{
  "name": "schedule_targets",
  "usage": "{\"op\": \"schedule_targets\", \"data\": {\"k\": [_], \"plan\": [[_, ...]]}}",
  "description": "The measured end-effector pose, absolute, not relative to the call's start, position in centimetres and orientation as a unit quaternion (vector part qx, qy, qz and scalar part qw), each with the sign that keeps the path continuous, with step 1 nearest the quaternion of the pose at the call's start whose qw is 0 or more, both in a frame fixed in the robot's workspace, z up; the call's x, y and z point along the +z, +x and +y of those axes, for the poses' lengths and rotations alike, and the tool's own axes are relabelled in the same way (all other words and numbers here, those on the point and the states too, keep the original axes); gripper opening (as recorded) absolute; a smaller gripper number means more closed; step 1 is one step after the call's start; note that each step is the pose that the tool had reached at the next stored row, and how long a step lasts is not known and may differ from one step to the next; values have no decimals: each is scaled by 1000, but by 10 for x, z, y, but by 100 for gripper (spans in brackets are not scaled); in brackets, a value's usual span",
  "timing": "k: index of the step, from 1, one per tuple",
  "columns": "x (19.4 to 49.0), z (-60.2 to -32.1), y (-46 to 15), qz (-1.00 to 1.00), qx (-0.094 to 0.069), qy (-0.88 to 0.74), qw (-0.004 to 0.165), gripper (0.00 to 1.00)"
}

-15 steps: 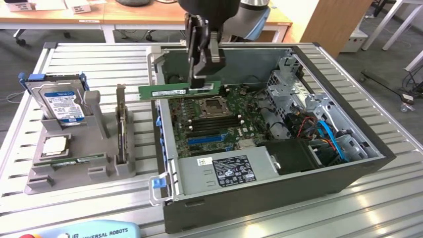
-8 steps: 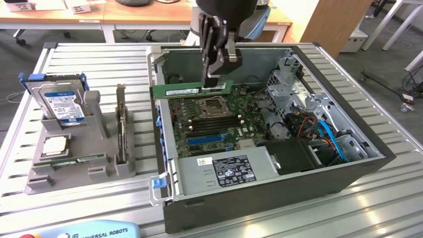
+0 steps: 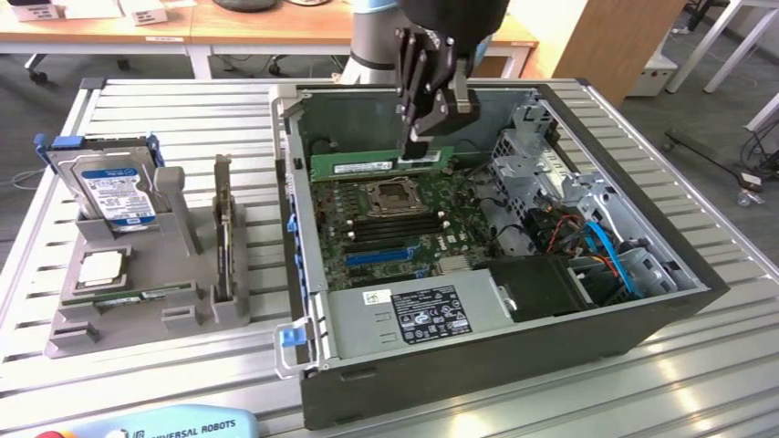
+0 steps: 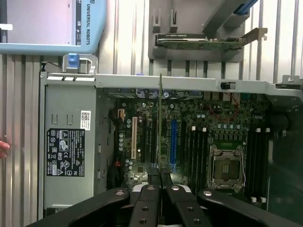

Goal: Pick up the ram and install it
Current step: 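Pick up the ram and move it above insertion slot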

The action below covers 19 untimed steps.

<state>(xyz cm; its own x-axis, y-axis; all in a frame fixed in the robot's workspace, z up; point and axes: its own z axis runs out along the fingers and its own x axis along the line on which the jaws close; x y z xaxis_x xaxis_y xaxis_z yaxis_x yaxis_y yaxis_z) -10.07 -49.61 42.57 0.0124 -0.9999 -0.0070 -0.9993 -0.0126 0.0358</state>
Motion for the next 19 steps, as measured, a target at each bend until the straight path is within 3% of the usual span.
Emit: {"op": "schedule_targets", "data": {"k": [19], "plan": [[426,-496,-46,-703,-15,711,10,12]]}}
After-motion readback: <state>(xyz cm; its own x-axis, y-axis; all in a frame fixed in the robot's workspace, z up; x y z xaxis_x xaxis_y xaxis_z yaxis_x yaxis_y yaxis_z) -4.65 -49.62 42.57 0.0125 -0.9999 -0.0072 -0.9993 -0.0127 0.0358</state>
